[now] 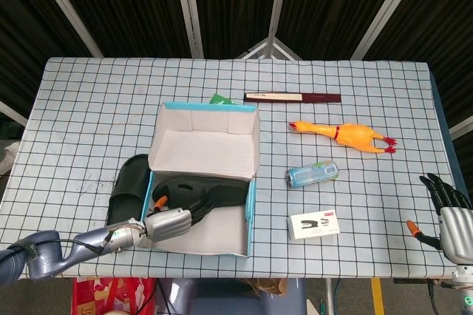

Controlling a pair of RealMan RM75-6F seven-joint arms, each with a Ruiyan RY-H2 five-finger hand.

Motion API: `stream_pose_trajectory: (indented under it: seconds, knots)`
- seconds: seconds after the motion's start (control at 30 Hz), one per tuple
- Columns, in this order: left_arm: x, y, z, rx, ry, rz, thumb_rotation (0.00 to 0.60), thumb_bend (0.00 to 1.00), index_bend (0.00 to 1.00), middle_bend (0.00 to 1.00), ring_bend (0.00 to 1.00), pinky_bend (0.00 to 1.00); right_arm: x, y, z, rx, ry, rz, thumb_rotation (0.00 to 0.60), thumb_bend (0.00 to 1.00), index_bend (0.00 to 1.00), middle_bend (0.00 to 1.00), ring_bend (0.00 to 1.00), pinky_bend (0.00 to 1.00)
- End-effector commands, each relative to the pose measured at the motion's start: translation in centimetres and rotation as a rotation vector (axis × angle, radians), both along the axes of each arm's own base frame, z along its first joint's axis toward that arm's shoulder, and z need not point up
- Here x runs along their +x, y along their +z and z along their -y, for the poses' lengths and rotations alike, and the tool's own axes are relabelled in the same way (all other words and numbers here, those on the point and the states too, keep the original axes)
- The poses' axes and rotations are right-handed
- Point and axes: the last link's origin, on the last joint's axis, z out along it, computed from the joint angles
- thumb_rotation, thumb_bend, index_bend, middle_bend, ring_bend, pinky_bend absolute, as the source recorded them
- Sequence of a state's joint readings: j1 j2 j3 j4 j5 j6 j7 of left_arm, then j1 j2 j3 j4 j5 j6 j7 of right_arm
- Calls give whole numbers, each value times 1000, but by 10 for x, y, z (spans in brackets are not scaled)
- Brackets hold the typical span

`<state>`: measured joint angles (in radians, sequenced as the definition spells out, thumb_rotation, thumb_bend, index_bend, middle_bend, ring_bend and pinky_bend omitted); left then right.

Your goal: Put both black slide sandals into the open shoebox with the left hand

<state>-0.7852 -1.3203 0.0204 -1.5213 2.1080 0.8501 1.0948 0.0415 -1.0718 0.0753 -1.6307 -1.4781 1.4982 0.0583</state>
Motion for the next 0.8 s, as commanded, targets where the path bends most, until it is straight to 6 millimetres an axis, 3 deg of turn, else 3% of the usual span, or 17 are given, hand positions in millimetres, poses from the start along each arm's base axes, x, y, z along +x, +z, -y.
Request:
stream_pose_trajectory:
  seconds: [0.03,0.4,0.7,0.8]
  knots:
    - [0,1,0,4,0,-5,600,206,189,111,66,188,0,0,0,1,0,0,600,254,139,118,167,200]
    - [5,8,1,20,-6,-1,600,187,185,107,65,185,-1,0,1,-3,-3,0,600,254,138,118,167,200]
    - [23,50,8,93,-13,46,600,186,169,94,41,177,0,-1,0,0,2,-2,600,254,138,118,167,200]
    - [29,65,17,98,5,103,600,187,171,159,41,174,1,0,-1,-6,3,-1,600,253,138,118,167,201]
